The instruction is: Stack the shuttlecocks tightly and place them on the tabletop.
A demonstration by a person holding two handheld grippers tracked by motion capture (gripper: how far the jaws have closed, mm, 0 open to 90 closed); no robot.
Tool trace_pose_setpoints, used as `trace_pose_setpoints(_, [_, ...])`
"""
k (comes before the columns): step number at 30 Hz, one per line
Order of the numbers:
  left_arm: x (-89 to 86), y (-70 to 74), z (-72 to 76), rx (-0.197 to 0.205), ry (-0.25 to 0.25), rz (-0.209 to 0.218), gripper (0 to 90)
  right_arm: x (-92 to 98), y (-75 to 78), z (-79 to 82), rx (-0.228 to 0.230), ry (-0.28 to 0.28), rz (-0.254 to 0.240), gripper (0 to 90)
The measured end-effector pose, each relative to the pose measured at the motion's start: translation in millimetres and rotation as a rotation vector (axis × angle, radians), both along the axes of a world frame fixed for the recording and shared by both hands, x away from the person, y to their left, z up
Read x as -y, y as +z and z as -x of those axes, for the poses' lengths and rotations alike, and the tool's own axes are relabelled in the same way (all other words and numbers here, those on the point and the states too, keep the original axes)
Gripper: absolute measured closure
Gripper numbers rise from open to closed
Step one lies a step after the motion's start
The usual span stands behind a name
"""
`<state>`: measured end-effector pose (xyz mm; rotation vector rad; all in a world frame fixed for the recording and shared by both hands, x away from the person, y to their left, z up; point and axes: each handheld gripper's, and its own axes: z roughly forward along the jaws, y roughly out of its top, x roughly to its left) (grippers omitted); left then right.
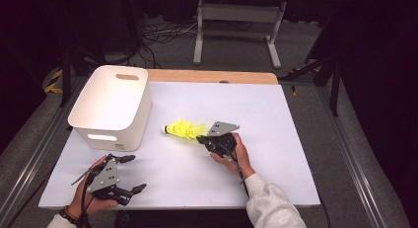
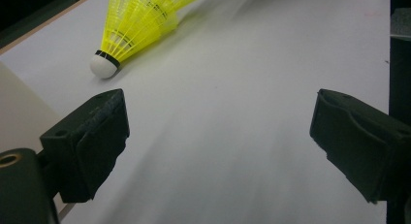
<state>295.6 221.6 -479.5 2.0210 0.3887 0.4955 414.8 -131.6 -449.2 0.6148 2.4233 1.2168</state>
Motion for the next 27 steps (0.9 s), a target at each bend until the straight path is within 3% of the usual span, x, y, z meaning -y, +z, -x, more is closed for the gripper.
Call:
trace_pose_setpoints(16, [1.1,0.2,1.2,0.005,-0.008,-0.006,7.9,-14.8,-4.2,-6.4,-0.044,0.011,-0.053,89.6])
trace_pose_setpoints(27, [2.2,0.0,1.5,0.004,-0.016,-0.009,7.9,-20.5,-11.5,-11.9,-0.069,0.003,-0.016,83.2])
